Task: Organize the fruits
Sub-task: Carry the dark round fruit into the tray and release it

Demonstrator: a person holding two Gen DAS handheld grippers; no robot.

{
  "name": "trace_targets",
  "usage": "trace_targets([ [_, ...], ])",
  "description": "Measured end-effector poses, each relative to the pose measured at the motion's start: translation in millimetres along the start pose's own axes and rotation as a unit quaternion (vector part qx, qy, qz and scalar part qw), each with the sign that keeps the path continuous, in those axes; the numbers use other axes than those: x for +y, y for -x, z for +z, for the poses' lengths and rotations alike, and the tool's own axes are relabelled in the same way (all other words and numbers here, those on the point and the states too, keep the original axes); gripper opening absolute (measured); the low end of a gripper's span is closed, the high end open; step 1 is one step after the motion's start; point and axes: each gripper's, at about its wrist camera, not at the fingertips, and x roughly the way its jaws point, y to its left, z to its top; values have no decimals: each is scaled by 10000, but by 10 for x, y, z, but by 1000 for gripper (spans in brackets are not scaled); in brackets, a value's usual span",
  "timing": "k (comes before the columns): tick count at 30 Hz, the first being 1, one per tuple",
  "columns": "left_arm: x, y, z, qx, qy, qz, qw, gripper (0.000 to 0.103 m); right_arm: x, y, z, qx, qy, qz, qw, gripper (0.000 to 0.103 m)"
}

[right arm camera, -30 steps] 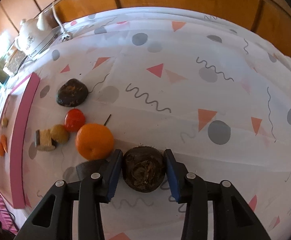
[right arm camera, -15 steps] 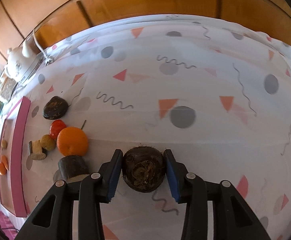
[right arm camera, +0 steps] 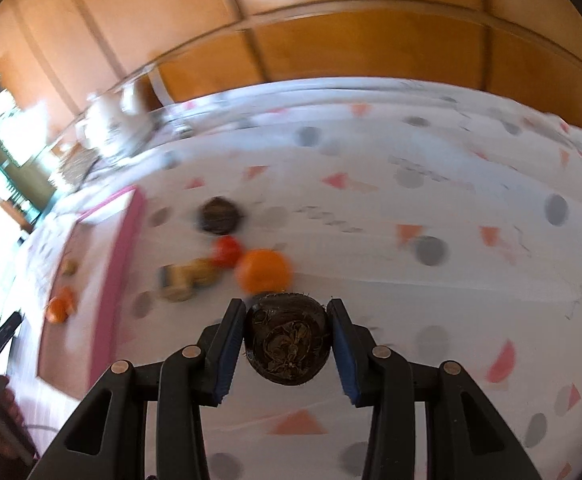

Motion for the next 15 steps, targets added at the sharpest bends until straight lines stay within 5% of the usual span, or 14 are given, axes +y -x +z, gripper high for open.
trace_targets([
  [15,136,-75,5,55,243,71,9997,87,1682,-544,89,521,1446,1155,9813,42],
])
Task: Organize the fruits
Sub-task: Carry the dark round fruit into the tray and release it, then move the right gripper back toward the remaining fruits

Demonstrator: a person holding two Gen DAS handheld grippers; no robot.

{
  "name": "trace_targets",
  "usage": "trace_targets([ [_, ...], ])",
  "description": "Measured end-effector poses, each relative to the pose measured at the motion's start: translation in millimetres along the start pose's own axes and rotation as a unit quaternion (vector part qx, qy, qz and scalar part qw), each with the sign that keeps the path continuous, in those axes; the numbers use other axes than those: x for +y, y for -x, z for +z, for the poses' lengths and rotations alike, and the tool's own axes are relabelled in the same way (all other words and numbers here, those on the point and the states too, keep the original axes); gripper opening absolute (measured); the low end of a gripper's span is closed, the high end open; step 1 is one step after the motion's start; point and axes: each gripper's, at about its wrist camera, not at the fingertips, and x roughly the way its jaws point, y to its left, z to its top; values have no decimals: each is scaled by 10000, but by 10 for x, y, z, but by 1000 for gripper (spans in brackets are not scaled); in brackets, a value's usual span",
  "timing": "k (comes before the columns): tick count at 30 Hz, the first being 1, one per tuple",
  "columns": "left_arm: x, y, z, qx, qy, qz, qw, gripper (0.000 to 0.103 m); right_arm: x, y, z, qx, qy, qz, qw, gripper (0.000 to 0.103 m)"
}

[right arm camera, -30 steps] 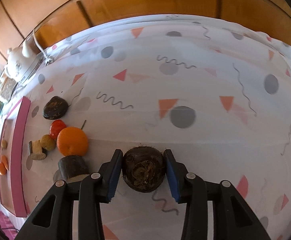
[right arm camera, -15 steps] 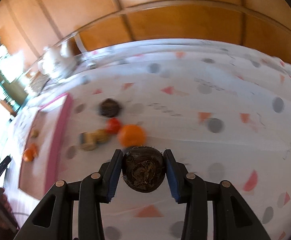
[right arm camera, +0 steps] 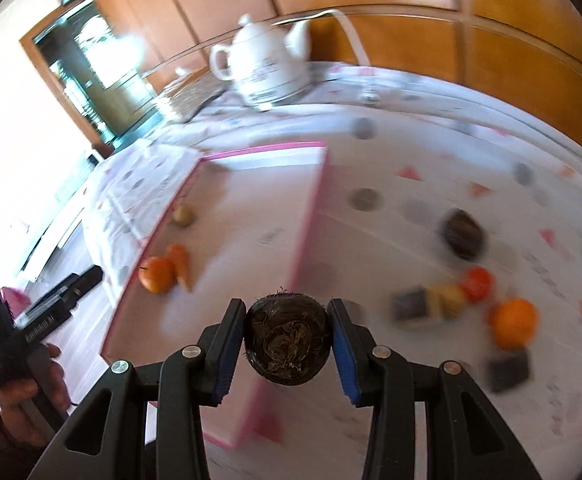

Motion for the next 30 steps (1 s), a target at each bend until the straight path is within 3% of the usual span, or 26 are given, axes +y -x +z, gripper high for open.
trace_targets([
  [6,29,-25,4,21,20,35,10000,87,223,-332,124,116,86,109,9998,46],
  [11,28,-50,-7,56,6,45,10000,87,150,-271,90,17,-24,82,10000,54],
  [22,-71,12,-19,-12,-162,2,9999,87,-320,186,-204,-145,145,-907,9957,54],
  [30,-149,64,-31,-68,-285,-17,9996,87,-867,498,-391,-160,-237,-1420,9895,54],
])
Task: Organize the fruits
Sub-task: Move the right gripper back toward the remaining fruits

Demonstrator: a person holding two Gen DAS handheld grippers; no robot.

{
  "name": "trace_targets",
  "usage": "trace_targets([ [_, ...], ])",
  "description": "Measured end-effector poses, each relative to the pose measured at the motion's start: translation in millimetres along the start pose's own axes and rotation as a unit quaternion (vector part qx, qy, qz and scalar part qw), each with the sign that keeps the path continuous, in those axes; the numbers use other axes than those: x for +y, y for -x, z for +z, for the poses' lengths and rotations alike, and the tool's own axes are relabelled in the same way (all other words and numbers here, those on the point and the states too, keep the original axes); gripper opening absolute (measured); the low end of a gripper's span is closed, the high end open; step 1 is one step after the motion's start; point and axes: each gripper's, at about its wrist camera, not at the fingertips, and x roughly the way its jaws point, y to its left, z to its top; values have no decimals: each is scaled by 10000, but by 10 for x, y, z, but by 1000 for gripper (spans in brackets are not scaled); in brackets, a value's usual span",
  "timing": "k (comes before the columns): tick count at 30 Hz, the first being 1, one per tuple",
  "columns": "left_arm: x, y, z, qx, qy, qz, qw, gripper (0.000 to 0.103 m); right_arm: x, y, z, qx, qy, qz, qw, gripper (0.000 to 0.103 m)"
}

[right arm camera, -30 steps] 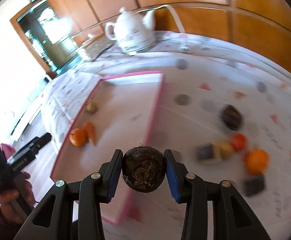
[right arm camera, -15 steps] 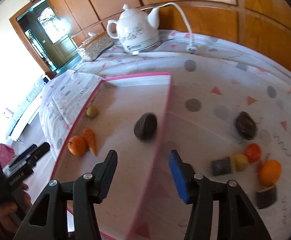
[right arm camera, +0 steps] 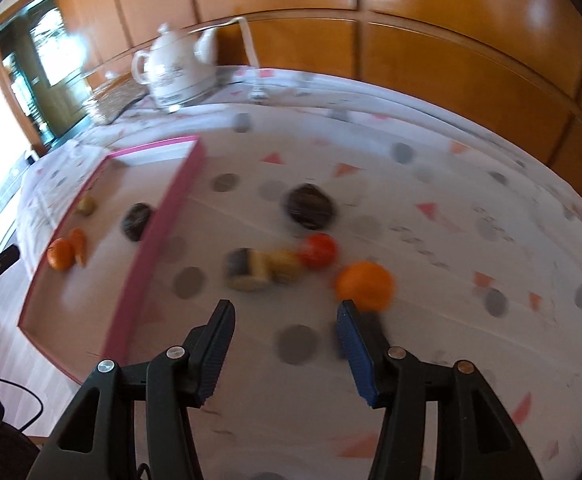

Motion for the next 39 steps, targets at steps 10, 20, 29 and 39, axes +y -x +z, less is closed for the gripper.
trace_targets([
  [10,-110,21,-28,3,-228,-23,9997,87,-520,202,-92,-85,-355,-419,9985,54],
  [20,-247,44,-44,-7,-486,-72,9988,87,-851,359,-83,-149,-475,-744,9960,54],
  [29,-374,35,-47,19,-709,-101,9974,87,-1313,467,-96,-140,-768,-1186,9899,54],
  [39,-680,45,-42,7,-1257,-166,9919,87,-2024,497,-280,-4,-1856,-1702,9678,54],
])
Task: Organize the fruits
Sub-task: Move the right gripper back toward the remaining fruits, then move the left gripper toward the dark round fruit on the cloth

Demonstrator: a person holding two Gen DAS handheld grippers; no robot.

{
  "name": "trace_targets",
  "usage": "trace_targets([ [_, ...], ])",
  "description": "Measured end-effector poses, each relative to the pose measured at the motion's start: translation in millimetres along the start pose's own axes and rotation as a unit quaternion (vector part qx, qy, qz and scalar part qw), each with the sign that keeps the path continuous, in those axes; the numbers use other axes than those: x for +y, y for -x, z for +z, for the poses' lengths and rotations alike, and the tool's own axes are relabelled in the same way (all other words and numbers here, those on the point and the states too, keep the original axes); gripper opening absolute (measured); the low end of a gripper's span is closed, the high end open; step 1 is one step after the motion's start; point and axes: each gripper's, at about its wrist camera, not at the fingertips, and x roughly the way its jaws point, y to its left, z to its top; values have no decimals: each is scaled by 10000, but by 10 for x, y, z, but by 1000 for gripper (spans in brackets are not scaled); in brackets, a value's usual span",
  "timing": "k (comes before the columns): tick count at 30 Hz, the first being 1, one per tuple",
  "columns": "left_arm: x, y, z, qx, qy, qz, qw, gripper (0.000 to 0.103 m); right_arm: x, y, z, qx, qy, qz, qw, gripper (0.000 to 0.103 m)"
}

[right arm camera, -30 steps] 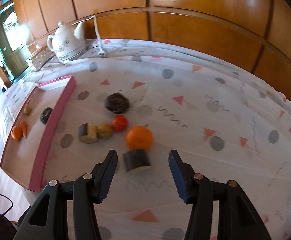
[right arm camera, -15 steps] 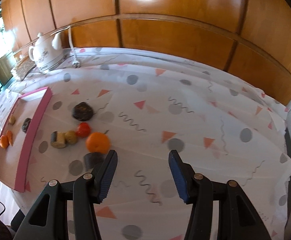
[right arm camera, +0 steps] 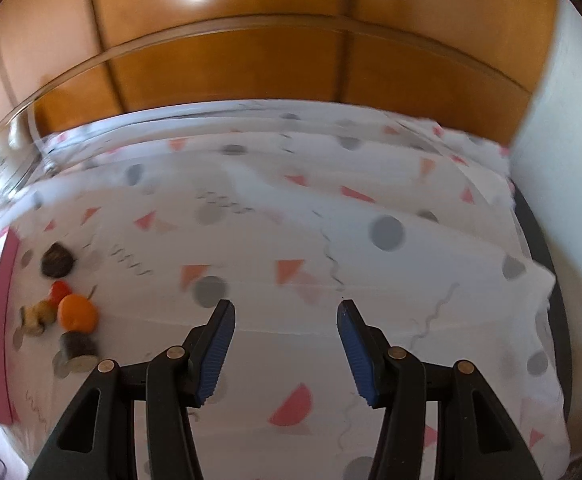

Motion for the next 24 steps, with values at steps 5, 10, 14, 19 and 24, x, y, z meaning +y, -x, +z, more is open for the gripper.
trace_targets([
  [5,-189,7,56,-56,-344,-37,9994,87,-250,-53,19,165,-454,-155,9987,54],
  [10,-465,35,145,-164,-708,-197,9972,87,-399,-91,30,271,-772,-212,9964,54],
  [14,-714,64,190,-244,-975,-369,9942,87,-428,-87,19,264,-860,-170,9958,54],
  [19,-965,89,206,-299,-1273,-517,9901,87,-442,-54,29,212,-917,-84,9955,54],
  [24,-1168,103,185,-308,-1507,-604,9863,87,-447,-25,38,177,-939,-21,9954,54],
])
